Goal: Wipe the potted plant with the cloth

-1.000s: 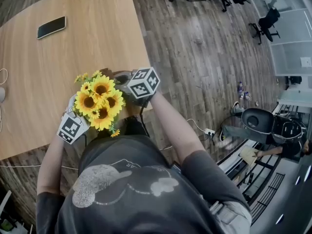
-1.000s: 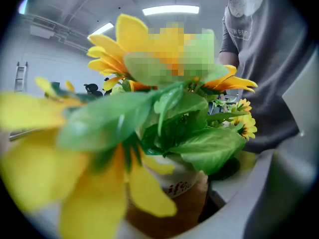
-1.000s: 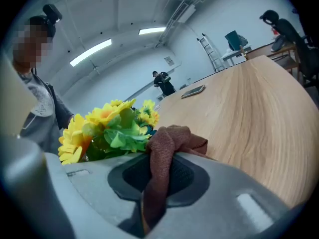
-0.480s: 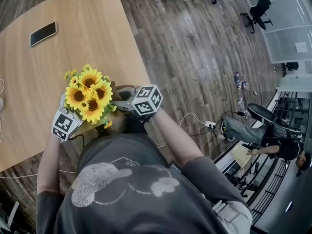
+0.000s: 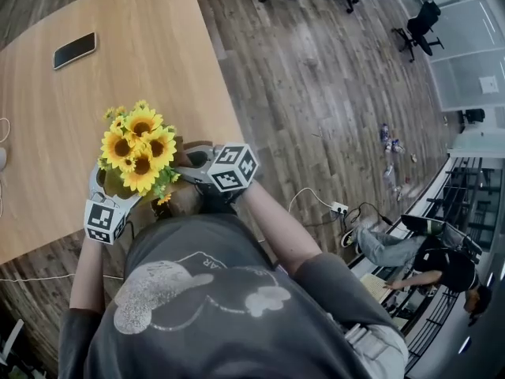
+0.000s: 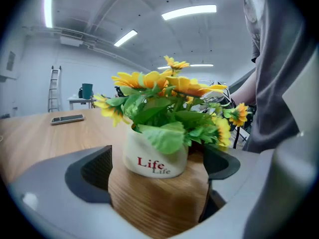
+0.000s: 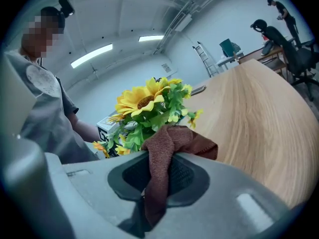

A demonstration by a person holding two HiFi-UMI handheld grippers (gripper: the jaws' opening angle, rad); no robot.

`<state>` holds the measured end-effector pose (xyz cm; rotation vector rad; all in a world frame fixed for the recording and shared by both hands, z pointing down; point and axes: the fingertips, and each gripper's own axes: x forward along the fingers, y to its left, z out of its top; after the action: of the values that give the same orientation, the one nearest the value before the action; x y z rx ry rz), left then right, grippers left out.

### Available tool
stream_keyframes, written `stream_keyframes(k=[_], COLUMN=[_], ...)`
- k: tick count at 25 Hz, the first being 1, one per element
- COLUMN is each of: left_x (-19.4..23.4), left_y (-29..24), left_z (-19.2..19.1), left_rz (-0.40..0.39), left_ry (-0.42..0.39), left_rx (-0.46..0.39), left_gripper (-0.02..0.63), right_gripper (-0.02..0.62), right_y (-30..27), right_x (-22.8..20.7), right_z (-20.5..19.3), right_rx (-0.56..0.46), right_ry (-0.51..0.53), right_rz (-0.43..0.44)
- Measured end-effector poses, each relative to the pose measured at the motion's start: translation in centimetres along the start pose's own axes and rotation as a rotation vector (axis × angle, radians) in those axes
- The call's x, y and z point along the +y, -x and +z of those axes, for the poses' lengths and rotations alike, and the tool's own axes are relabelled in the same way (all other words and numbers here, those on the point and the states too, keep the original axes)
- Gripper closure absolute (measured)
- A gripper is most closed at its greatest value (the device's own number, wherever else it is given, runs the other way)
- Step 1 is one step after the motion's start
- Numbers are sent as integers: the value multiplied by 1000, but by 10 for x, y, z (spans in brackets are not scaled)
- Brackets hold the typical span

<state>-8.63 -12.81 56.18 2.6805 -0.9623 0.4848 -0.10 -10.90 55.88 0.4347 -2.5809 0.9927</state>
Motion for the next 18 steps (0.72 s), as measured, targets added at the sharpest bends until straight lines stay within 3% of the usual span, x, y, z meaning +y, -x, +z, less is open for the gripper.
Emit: stream_keyframes(k=[6,10,14,18], left_x=[-36,-48,-45,-30], left_y=[21,15,9,-2], left_z=[-17,-15,-14,-7], left_rz=[109,169,245,348], left_ry=[113,131,128,124], left_rx=[-23,-19,-30,-55], left_gripper=[-2,-2,-2,-2], right_gripper=[537,537,537,537], right_y=[-16,-26,-14,26], right_x=[32,42,36,10], right_z=[-14,-20,-15,0], right_rx=[98,143,119,25], right_ry=[105,146,146,80], right_rz=[122,190,203,153])
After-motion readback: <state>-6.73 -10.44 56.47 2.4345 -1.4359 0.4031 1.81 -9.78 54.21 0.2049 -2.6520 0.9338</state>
